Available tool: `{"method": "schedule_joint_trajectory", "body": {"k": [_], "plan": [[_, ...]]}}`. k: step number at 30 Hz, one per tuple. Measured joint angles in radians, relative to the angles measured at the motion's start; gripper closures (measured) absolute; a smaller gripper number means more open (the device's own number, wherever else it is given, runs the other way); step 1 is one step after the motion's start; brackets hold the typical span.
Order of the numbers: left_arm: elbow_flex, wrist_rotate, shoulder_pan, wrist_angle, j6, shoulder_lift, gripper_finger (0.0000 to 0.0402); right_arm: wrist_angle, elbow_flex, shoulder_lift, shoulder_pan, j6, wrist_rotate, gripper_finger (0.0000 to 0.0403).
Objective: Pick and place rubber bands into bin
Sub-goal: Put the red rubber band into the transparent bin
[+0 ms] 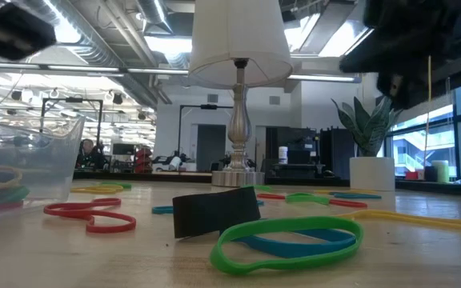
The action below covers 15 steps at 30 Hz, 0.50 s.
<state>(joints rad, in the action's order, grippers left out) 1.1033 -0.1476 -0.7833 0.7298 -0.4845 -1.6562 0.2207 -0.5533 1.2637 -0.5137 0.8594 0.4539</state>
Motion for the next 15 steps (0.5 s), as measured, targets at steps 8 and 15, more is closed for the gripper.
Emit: {"method": "schedule_joint_trajectory", "body": {"k": [8,15], "plan": [[-0.097,0.006,-0.027,-0.111,0.001,0.009,0.0399,-0.029,-0.076,0.098,0.000,0.034,-0.001,0.0397],[-0.098,-0.006,-0.018,-0.008,-0.009,0.013,0.0370,-0.031,-0.083,0.099,0.000,0.053,0.000,0.0396]]}}
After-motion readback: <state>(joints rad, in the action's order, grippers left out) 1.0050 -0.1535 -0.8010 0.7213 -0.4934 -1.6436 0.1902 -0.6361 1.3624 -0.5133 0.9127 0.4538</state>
